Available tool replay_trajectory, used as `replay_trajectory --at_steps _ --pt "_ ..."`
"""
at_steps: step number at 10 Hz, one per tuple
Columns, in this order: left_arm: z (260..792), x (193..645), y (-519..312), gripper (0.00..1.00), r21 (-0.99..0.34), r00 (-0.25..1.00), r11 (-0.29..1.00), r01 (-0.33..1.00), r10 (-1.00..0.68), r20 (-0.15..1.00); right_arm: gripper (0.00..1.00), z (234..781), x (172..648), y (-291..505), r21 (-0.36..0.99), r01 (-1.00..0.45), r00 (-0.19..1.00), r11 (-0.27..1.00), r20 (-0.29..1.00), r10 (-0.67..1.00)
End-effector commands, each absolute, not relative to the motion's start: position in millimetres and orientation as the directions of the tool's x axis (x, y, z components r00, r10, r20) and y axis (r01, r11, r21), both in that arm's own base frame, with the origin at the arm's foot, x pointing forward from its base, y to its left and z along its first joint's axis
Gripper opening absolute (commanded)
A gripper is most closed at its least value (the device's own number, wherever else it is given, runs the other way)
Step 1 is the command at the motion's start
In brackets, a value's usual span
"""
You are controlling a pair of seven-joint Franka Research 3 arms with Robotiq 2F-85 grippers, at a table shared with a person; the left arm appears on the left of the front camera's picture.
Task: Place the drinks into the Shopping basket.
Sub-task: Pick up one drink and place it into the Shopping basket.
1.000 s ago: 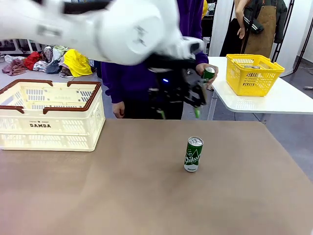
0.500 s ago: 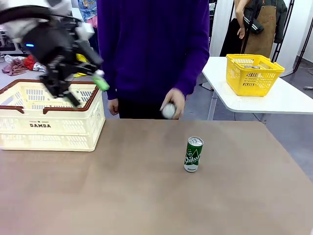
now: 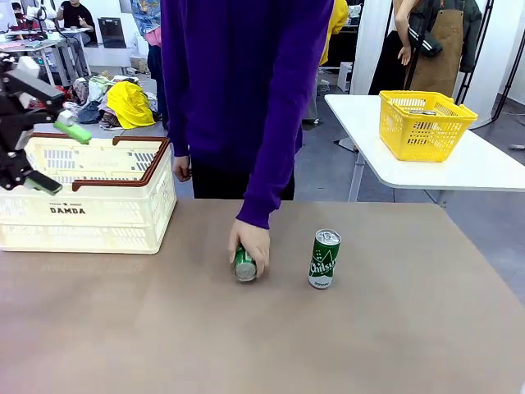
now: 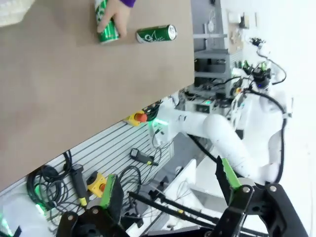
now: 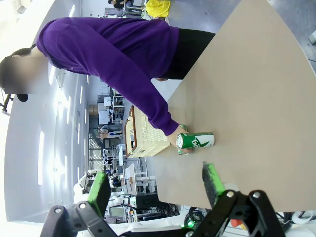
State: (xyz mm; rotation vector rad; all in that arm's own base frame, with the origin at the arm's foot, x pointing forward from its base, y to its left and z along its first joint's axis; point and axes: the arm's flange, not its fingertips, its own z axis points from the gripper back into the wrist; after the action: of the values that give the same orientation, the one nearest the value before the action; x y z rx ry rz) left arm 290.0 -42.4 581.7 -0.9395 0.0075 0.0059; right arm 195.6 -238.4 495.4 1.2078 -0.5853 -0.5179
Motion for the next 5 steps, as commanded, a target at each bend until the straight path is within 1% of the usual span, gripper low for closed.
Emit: replay_trajectory --at_steps 1,4,5 --pt "573.5 274.2 -36.3 1.00 -0.837 1.000 0.546 0.020 0.004 0.027 1.00 497.1 196.6 -239.4 0.962 0.026 0.742 0.273 0.164 -0.650" --pt "561.3 268.7 -24.4 1.00 -0.856 1.000 0.516 0.024 0.004 0.030 1.00 497.1 196.6 -239.4 0.962 0.026 0.742 0.273 0.164 -0.650" --pt "562.3 270.5 -29.8 1.00 -0.849 0.999 0.528 0.030 -0.004 0.033 1.00 497.1 196.6 -239.4 0.962 0.026 0.742 0.273 0.164 -0.650"
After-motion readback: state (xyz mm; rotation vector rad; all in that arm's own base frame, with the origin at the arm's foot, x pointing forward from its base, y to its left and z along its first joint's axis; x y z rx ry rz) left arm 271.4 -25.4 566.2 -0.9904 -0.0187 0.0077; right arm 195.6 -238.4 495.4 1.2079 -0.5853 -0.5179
